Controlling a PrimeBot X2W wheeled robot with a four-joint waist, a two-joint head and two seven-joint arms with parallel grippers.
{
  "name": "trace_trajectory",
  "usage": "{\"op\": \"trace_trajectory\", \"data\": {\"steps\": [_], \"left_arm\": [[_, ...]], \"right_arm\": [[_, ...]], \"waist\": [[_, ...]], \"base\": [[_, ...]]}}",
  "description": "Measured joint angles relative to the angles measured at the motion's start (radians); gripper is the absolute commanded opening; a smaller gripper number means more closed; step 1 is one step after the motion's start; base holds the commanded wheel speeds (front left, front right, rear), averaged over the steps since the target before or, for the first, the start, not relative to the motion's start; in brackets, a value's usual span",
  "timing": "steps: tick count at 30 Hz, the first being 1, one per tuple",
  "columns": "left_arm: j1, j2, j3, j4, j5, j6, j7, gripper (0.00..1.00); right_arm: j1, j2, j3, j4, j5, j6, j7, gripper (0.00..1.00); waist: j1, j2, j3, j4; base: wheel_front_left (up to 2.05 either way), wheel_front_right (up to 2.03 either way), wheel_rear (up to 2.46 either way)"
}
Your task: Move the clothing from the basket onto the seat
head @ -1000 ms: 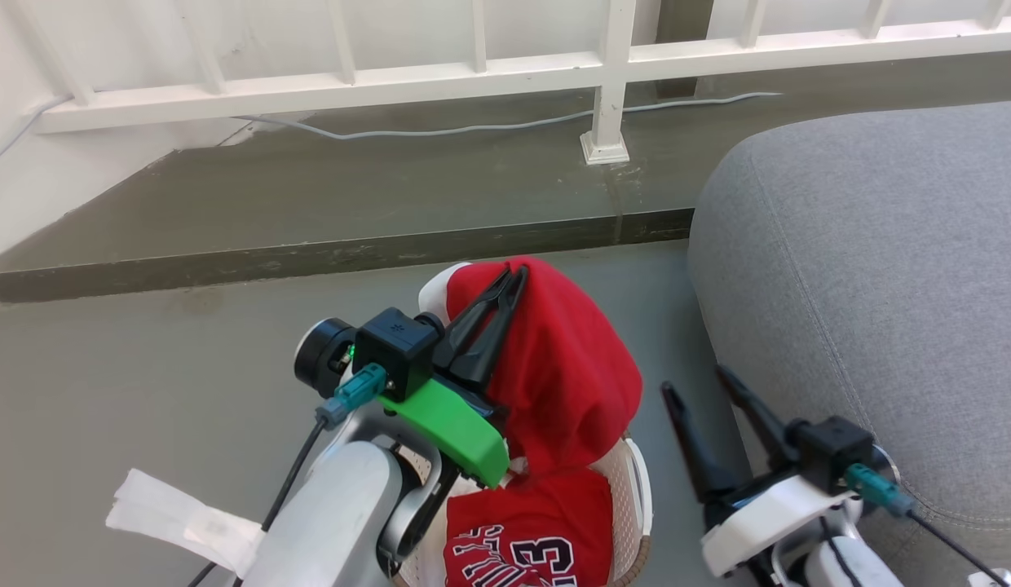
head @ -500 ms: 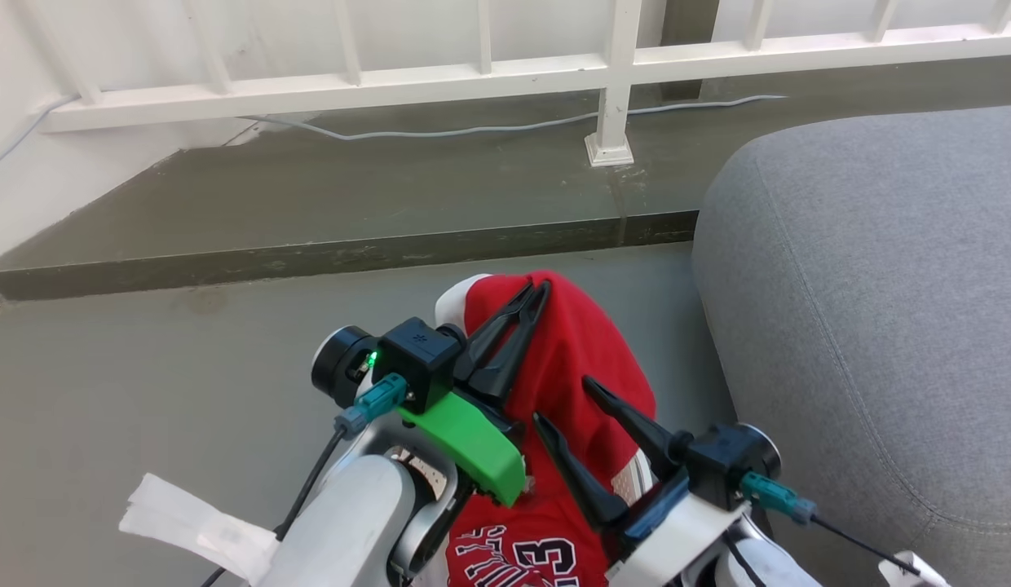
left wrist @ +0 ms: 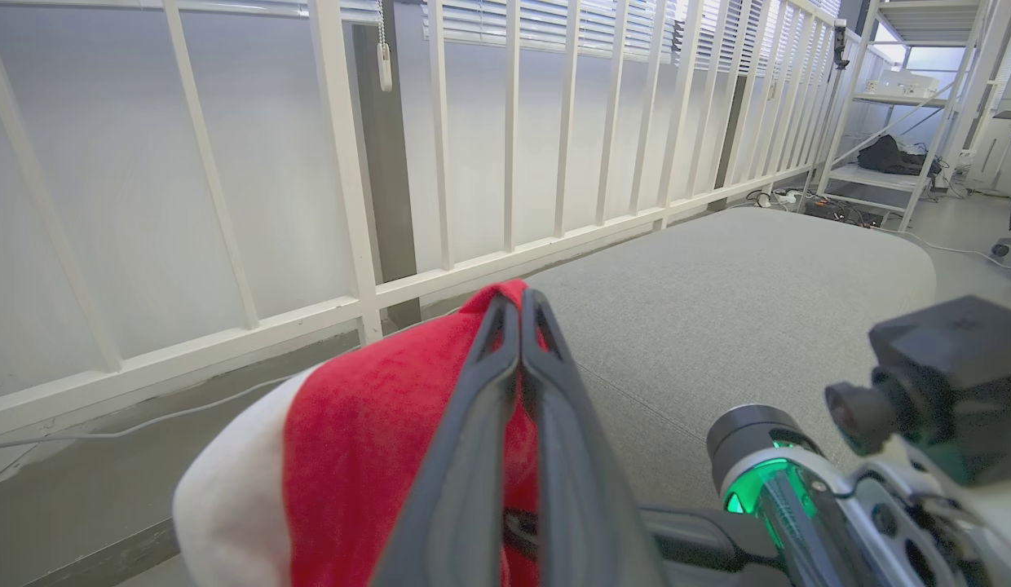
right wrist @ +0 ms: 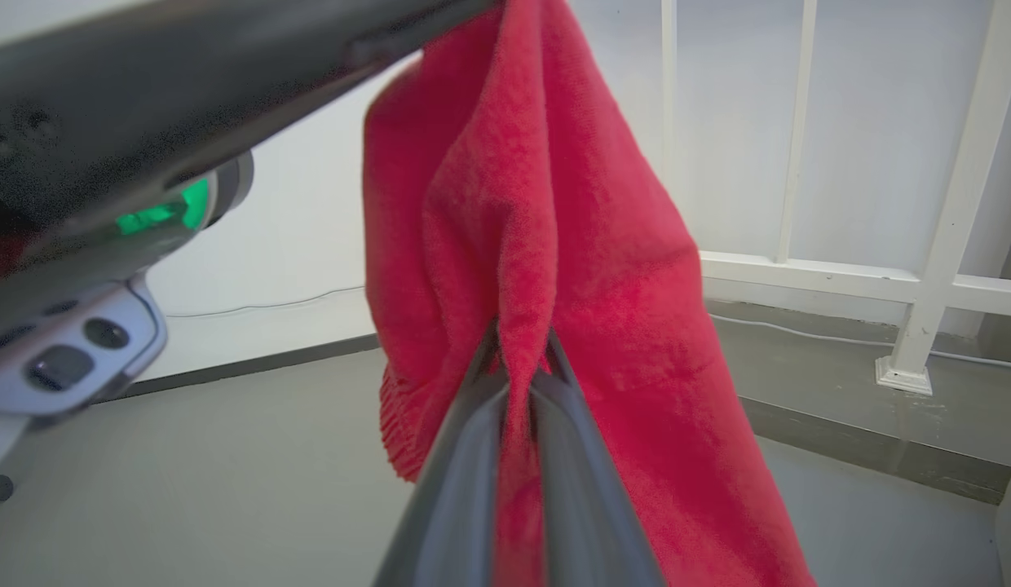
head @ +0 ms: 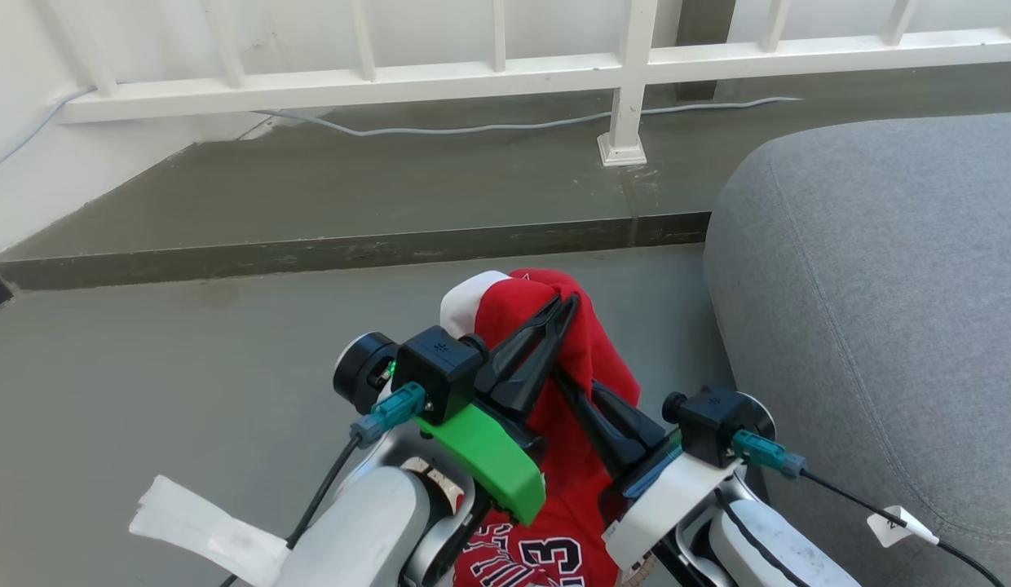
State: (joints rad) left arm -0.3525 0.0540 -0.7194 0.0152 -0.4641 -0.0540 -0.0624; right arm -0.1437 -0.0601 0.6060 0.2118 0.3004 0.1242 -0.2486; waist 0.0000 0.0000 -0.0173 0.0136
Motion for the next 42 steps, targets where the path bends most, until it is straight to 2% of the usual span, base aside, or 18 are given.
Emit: {"op": "trace_trajectory", "data": {"steps": [9, 10, 11, 12, 13, 14, 20, 26, 34, 42], "left_arm": [[0.006, 0.0, -0.006, -0.028, -0.005, 0.0, 0.01, 0.0], [0.007, 0.0, -0.006, -0.032, -0.006, -0.002, 0.01, 0.09], [0.007, 0.0, -0.007, -0.036, -0.007, -0.004, 0.01, 0.09], [0.007, 0.0, -0.01, -0.037, -0.009, -0.004, 0.016, 0.31], [0.007, 0.0, -0.012, -0.039, -0.009, -0.004, 0.019, 0.47], [0.007, 0.0, -0.014, -0.043, -0.009, -0.004, 0.019, 0.98], [0.009, 0.018, -0.017, -0.063, -0.004, -0.004, 0.027, 1.0], [0.025, 0.038, -0.031, -0.075, 0.008, -0.003, 0.038, 1.0], [0.059, 0.085, -0.084, -0.078, 0.051, -0.004, 0.072, 1.0], [0.091, 0.109, -0.09, -0.091, 0.066, 0.003, 0.086, 1.0]], "right_arm": [[-0.036, 0.0, 0.015, 0.022, 0.047, 0.0, 0.0, 0.0], [-0.039, 0.0, 0.015, 0.022, 0.053, 0.0, 0.0, 0.0], [-0.041, 0.0, 0.015, 0.023, 0.054, 0.0, 0.0, 0.0], [-0.044, -0.001, 0.014, 0.023, 0.056, 0.0, 0.0, 0.0], [-0.047, 0.0, 0.012, 0.026, 0.06, 0.0, 0.0, 0.0], [-0.052, 0.0, 0.008, 0.028, 0.062, -0.001, 0.0, 0.0], [-0.06, -0.001, -0.029, 0.038, 0.066, -0.014, -0.001, 0.0], [-0.087, -0.003, -0.1, 0.045, 0.066, -0.051, -0.002, 0.0], [-0.096, -0.058, -0.192, 0.055, 0.061, -0.096, -0.002, 0.0], [-0.095, -0.099, -0.277, 0.054, 0.061, -0.135, -0.002, 0.0]], "waist": [[0.0, 0.0, 0.002, 0.001], [0.0, 0.0, 0.002, 0.0], [0.0, 0.0, 0.002, -0.001], [0.0, 0.0, 0.002, -0.003], [0.0, 0.0, 0.002, -0.004], [0.0, 0.0, 0.002, -0.006], [0.0, 0.0, 0.003, -0.019], [0.0, 0.0, 0.006, -0.044], [0.0, 0.0, 0.013, -0.082], [0.0, 0.0, 0.026, -0.135]], "base": [[0.0, 0.0, 0.0], [0.0, 0.0, 0.0], [0.0, 0.0, 0.0], [0.0, 0.0, 0.0], [0.0, 0.0, 0.0], [0.0, 0.0, 0.0], [0.0, 0.0, 0.0], [0.0, 0.0, 0.0], [0.0, 0.0, 0.0], [0.0, 0.0, 0.0]]}}
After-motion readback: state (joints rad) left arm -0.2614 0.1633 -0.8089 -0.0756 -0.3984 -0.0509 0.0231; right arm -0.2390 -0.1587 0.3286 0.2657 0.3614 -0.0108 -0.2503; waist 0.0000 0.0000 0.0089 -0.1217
